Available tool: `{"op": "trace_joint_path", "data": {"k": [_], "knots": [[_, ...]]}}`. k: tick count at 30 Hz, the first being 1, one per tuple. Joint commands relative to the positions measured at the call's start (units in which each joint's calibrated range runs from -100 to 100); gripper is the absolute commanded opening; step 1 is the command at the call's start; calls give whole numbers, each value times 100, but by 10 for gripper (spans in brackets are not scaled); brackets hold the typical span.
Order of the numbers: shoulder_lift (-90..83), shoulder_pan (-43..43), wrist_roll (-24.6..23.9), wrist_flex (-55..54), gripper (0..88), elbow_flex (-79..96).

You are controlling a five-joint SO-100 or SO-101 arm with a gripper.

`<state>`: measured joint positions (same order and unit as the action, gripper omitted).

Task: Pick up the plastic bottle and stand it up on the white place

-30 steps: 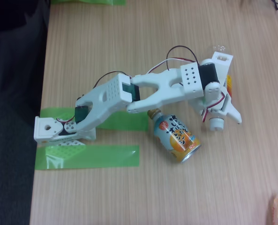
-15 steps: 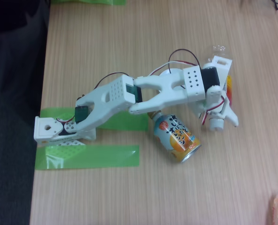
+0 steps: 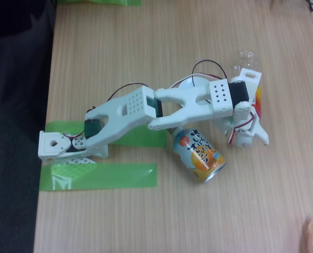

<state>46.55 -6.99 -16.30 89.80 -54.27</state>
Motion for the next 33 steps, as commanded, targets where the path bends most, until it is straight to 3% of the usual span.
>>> {"op": "trace_joint_path", "data": {"k": [1, 25, 33], "knots": [[-39, -27, 21, -62, 423, -200], [414, 39, 27, -62, 415, -227], [414, 47, 27, -62, 203, -236]]}}
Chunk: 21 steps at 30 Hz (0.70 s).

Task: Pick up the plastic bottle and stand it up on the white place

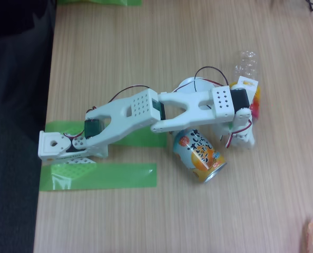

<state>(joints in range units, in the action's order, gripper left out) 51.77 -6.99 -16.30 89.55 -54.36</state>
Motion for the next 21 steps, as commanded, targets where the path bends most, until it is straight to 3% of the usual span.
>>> {"op": "trace_joint_path", "data": {"k": [1, 7, 21], "knots": [[-107, 47, 27, -37, 184, -227], [-116, 47, 27, -28, 113, -227], [-124, 47, 27, 109, 77, -897]]}}
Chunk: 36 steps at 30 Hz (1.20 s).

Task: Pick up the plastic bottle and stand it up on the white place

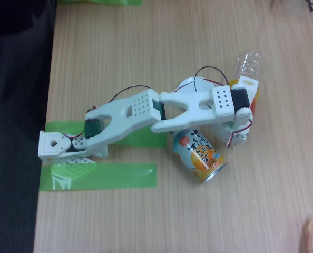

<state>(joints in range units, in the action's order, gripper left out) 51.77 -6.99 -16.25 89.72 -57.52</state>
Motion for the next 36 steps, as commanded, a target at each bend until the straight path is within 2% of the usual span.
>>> {"op": "trace_joint_path", "data": {"k": [1, 8, 12, 16, 22, 36], "knots": [[-124, 24, 27, 195, 79, -834], [-133, -101, 48, 650, 80, -3152], [-275, -116, 425, 676, 80, -4148], [-527, -72, 803, 668, 75, -4175], [-721, -50, 955, 659, 75, -4175], [-1577, -42, 2178, 633, 80, -4184]]}}
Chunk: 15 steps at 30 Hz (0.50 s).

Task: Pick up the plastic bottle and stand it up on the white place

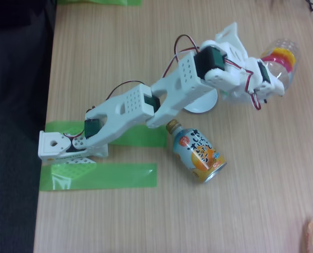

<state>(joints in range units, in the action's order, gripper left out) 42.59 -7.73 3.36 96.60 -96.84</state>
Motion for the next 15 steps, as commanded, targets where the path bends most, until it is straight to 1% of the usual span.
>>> {"op": "trace_joint_path", "data": {"k": [1, 6, 12, 15], "knots": [[-853, 33, 312, -55, 80, -253], [-2012, 33, 842, -55, 80, -253], [-3163, -27, 1855, -4, 76, -244], [-3675, -27, 2164, 5, 75, -235]]}}
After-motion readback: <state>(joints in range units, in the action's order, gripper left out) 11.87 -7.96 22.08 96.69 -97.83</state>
